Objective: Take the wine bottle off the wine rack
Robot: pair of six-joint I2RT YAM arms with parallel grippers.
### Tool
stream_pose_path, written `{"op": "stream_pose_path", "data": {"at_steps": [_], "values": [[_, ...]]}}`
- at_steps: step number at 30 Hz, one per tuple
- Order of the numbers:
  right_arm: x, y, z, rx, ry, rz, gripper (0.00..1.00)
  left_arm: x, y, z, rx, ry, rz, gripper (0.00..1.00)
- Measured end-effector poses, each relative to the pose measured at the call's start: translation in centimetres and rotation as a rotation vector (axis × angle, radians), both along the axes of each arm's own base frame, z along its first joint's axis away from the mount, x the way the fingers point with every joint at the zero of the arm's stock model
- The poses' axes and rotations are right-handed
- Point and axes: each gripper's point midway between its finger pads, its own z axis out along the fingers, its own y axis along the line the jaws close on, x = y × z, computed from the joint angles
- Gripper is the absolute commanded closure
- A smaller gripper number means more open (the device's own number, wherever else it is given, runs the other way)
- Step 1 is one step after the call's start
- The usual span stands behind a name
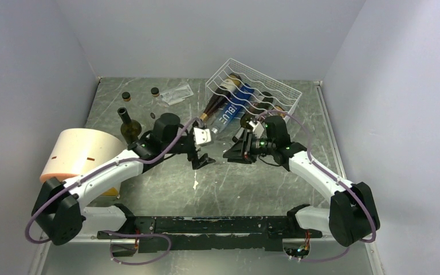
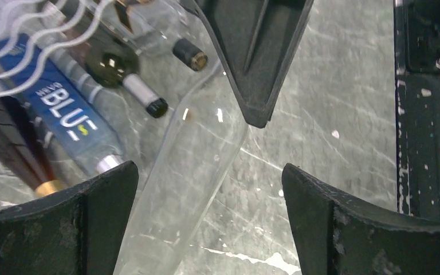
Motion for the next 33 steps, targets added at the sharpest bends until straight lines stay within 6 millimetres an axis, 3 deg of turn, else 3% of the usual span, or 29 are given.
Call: {"op": "stream_pose_path", "data": {"at_steps": [7, 15, 17, 19, 22, 24, 27, 33], "values": [[-1.5, -0.3, -1.3, -0.051, 0.02, 0.052, 1.0, -0.7, -1.8, -5.6, 0.152, 0.011, -0.038, 0.04], [-3.3, -0.7, -2.4, -0.099, 0.008, 0.135, 1.0, -0.4, -3.0, -8.6, 0.259, -0.078, 0.027, 0.5], [-3.1, -0.8, -2.4, -0.111, -0.018, 0.146, 0.9, -0.3, -3.1, -8.5, 0.264, -0.095, 0.035, 0.65], [-2.8, -0.9, -2.3, -0.127, -0.05, 0.15, 0.71, 0.0, -3.1, -8.2, 0.26, -0.108, 0.054, 0.78], [-2.0, -1.1, -1.8, -0.159, -0.121, 0.145, 0.42, 0.6, -3.0, -7.6, 0.248, -0.13, 0.088, 0.87], [-0.9, -1.5, -1.1, -0.201, -0.212, 0.113, 0.3, 1.0, -2.7, -7.1, 0.239, -0.129, 0.128, 0.89], [0.5, -2.4, 0.3, -0.241, -0.318, 0.041, 0.25, 1.6, -2.1, -6.1, 0.221, -0.13, 0.19, 0.93], [3.1, -3.4, 3.1, -0.272, -0.464, -0.092, 0.26, 2.3, -1.2, -3.6, 0.149, -0.117, 0.291, 0.93]]}}
